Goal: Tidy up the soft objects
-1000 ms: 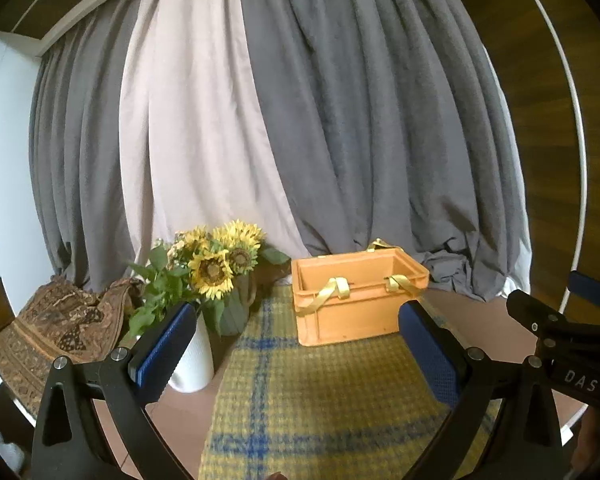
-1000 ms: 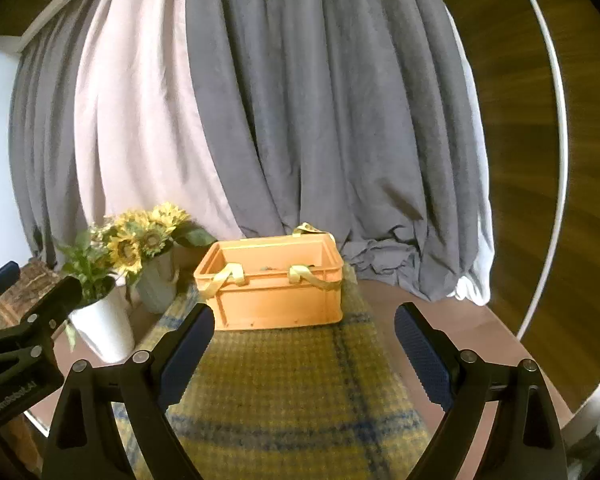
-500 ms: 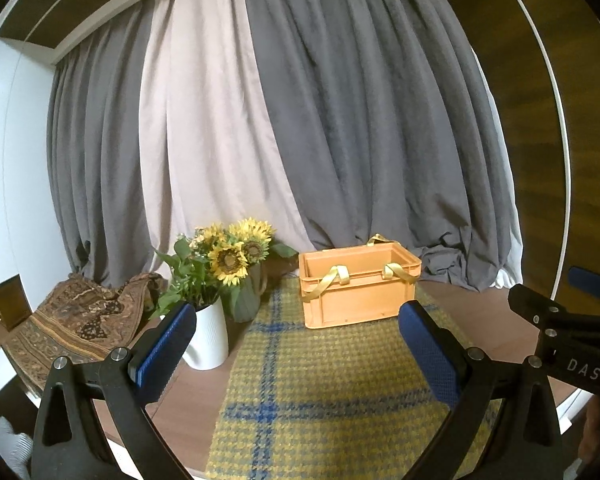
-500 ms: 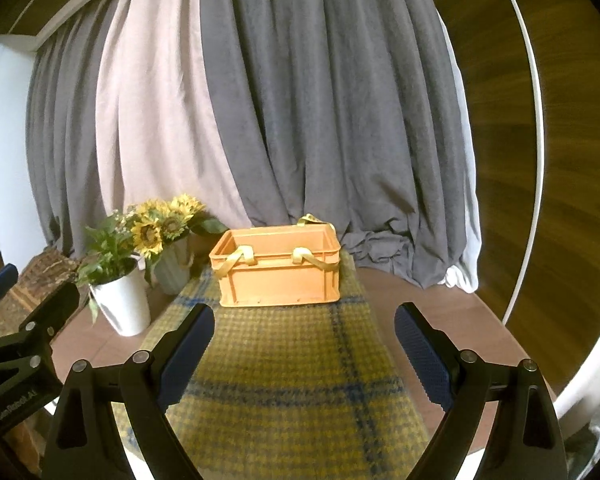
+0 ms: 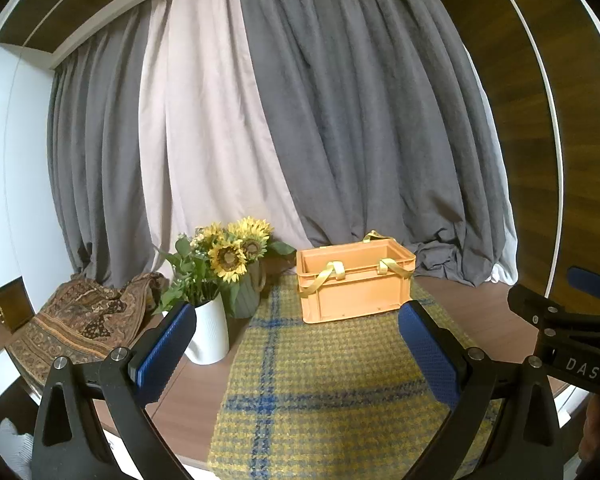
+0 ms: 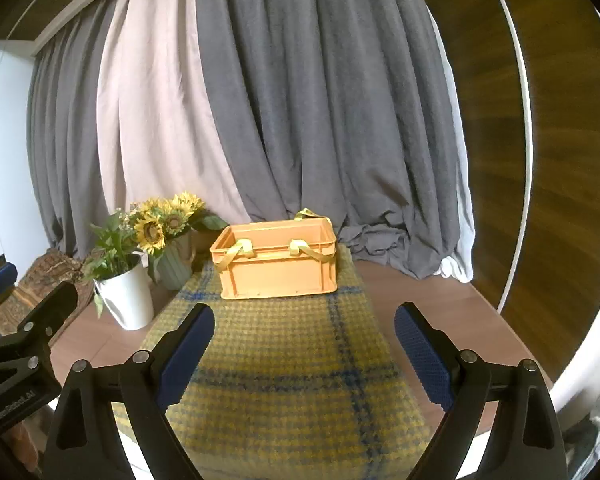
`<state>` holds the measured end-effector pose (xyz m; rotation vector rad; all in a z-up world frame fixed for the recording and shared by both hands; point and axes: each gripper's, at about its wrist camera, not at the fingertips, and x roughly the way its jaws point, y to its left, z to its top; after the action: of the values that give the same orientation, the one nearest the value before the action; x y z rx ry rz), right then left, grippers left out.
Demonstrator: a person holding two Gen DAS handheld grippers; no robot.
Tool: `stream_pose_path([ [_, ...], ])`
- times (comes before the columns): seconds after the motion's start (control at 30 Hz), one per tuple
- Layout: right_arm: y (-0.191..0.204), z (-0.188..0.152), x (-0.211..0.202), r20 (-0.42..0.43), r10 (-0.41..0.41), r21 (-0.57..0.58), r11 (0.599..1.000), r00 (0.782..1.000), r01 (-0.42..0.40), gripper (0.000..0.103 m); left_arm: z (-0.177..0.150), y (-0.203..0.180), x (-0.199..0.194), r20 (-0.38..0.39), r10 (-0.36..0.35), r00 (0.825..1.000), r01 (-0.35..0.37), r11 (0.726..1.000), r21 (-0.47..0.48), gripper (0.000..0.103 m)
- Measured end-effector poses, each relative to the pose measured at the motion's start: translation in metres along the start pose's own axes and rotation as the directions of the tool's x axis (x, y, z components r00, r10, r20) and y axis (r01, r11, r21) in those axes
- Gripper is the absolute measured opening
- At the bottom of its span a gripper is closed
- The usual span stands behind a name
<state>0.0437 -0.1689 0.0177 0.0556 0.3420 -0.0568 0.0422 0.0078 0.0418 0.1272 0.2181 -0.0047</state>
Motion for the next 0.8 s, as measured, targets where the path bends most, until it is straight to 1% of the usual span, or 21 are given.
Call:
stream_pose_path([
  [0.23,0.0007,-0.0005,-0.0011,0.003,0.0,0.0,1.0,1.0,0.0,0.093,-0.0003,-0.0015,-0.0041,0.012,0.015,1.0,-0.015,1.0,0.003,0.103],
  [0.8,0.0038,-0.0007,-0.0064,0.006,-0.005,-0.006,1.0,1.0,0.005,0.093,0.0024,-0.0025,-0.0088,0.013,0.011,1.0,-0.011,1.0,-0.007,0.103],
])
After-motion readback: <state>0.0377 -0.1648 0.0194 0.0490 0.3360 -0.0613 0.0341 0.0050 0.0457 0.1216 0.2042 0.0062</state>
